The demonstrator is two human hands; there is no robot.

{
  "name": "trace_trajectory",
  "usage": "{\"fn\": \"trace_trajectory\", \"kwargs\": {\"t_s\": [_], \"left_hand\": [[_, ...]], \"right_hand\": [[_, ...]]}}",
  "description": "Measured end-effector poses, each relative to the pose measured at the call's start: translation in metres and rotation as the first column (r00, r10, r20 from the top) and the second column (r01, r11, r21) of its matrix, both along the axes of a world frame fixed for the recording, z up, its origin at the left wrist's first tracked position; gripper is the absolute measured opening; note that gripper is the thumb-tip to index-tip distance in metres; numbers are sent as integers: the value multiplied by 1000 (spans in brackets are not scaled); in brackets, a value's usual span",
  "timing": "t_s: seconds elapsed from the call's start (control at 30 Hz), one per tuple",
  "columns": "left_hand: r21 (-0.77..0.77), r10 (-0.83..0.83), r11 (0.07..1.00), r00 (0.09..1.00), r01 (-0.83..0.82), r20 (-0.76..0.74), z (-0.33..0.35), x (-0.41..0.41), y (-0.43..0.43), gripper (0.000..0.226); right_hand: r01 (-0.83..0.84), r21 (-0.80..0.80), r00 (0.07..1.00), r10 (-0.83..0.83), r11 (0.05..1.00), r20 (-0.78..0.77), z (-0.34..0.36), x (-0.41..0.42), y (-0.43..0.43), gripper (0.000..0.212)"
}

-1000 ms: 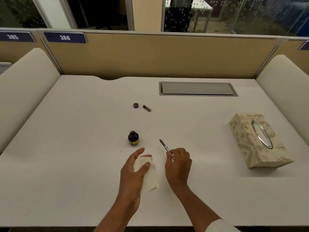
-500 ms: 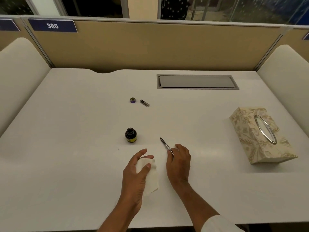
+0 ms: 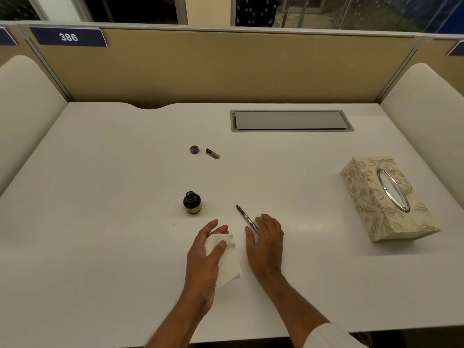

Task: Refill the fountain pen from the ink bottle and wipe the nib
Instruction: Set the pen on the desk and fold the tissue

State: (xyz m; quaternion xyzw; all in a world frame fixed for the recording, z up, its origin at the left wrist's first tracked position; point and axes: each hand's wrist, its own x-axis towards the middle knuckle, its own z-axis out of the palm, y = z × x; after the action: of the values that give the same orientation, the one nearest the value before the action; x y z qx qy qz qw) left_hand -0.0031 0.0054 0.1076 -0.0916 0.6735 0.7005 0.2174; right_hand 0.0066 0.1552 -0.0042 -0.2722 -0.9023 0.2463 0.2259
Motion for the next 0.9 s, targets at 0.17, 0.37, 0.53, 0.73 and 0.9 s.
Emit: {"fn": "trace_trajectory", "kwargs": {"t_s": [0.17, 0.37, 0.53, 0.73, 0.9], "left_hand": [[65, 12, 998, 999, -15, 37, 1, 2, 9, 39], [131, 17, 991, 998, -25, 62, 13, 17, 31, 37], [211, 16, 977, 998, -28, 58, 31, 41, 59, 37], [229, 15, 973, 1000, -13, -5, 53, 88, 91, 36], [207, -15, 978, 998, 27, -61, 69, 126, 103, 38]], "right_hand": [[-6, -125, 992, -10, 992, -125, 31, 14, -2, 27], [-50, -705, 992, -47, 707, -117, 96, 60, -10, 18], [-91, -901, 996, 28, 424, -88, 128, 94, 8, 20], [-128, -943, 992, 38, 306, -122, 152, 136, 40, 29], [-121, -951, 992, 14, 286, -122, 165, 173, 52, 32]]}}
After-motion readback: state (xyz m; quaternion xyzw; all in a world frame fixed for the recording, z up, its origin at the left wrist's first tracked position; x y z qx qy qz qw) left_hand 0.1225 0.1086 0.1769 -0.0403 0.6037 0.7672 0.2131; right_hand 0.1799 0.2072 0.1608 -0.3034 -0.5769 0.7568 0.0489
